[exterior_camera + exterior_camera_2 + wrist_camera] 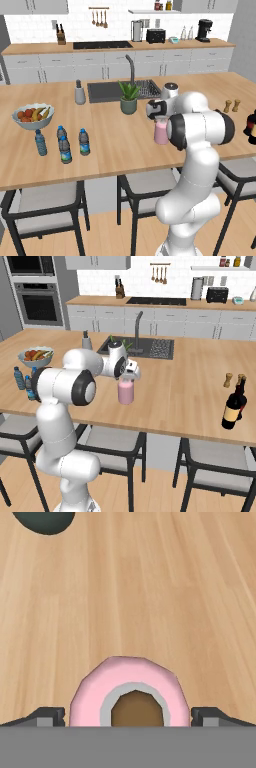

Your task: Move the plastic bottles in the middle to the plastics group, and the glass bottles in the middle to the glass group.

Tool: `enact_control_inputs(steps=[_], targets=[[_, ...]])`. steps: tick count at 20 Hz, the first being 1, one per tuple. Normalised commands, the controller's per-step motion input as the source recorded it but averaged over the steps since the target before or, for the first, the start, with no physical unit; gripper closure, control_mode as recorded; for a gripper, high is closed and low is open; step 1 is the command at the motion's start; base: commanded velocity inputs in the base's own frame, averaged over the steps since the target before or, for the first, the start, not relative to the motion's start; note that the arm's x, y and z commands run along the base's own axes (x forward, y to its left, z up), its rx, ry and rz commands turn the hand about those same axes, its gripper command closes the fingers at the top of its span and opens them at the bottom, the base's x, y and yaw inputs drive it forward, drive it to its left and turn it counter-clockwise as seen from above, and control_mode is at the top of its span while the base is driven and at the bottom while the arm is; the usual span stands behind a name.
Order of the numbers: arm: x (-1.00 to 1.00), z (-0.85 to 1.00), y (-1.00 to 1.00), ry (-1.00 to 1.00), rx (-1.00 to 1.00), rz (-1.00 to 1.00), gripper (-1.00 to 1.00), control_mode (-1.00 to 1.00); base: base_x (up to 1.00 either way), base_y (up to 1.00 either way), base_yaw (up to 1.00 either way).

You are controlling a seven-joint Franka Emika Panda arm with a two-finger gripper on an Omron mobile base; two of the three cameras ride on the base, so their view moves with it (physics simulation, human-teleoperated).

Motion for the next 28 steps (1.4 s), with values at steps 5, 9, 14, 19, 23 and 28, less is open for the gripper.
enact_control_inputs(steps=[5, 9, 14, 19, 23, 28], targets=[[0.04, 0.00, 0.00, 0.00, 0.00, 0.01, -1.00, -1.00, 0.00, 0.00, 0.00], [0.01, 0.00, 0.00, -0.02, 0.00, 0.00, -1.00, -1.00, 0.00, 0.00, 0.00], [-0.01, 0.00, 0.00, -0.07, 0.00, 0.00, -1.00, -1.00, 0.00, 0.00, 0.00], [0.00, 0.00, 0.00, -0.02, 0.00, 0.00, -1.00, -1.00, 0.00, 0.00, 0.00], [0.00, -0.06, 0.00, 0.00, 0.00, 0.00, -1.00, -1.00, 0.00, 0.00, 0.00], [0.00, -0.07, 0.00, 0.00, 0.00, 0.00, 1.00, -1.00, 0.00, 0.00, 0.00]])
